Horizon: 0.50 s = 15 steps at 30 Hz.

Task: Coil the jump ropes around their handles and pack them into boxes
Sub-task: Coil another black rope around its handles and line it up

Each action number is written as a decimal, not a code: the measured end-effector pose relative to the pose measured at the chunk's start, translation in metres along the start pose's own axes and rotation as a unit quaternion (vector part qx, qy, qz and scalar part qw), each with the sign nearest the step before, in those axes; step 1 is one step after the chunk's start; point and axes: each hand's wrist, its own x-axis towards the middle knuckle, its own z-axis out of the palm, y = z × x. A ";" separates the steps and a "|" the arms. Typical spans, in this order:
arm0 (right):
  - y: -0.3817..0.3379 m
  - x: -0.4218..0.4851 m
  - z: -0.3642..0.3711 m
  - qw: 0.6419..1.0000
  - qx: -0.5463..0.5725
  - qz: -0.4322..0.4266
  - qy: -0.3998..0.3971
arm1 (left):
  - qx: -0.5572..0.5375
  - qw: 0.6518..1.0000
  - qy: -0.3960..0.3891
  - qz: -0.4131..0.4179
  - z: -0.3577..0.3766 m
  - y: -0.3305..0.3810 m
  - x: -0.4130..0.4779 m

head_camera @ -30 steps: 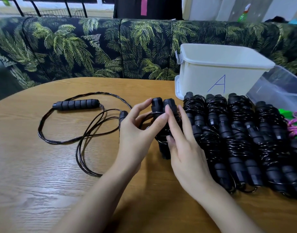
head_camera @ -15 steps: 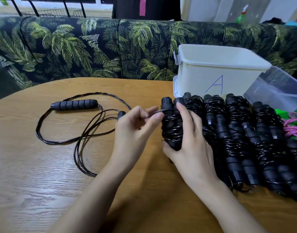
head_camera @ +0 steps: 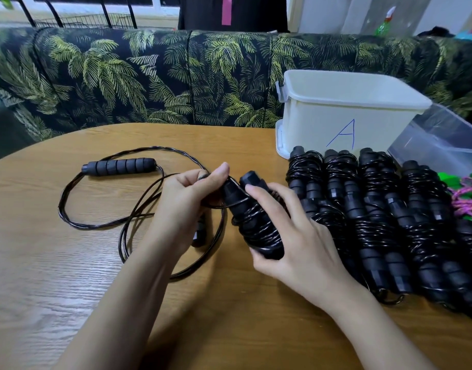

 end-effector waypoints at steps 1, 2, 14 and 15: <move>0.000 -0.001 -0.001 1.000 0.009 -0.016 0.001 | -0.014 1.000 -0.005 -0.023 -0.003 0.001 0.002; -0.001 -0.001 -0.001 0.999 0.022 -0.028 0.003 | -0.021 0.998 -0.012 -0.050 -0.006 0.001 0.003; -0.008 0.000 0.011 0.950 0.262 0.149 0.082 | 0.064 0.994 0.032 0.079 0.034 -0.025 -0.014; -0.007 0.001 0.011 0.945 0.274 0.159 0.082 | 0.141 0.979 0.047 0.138 0.034 -0.028 -0.015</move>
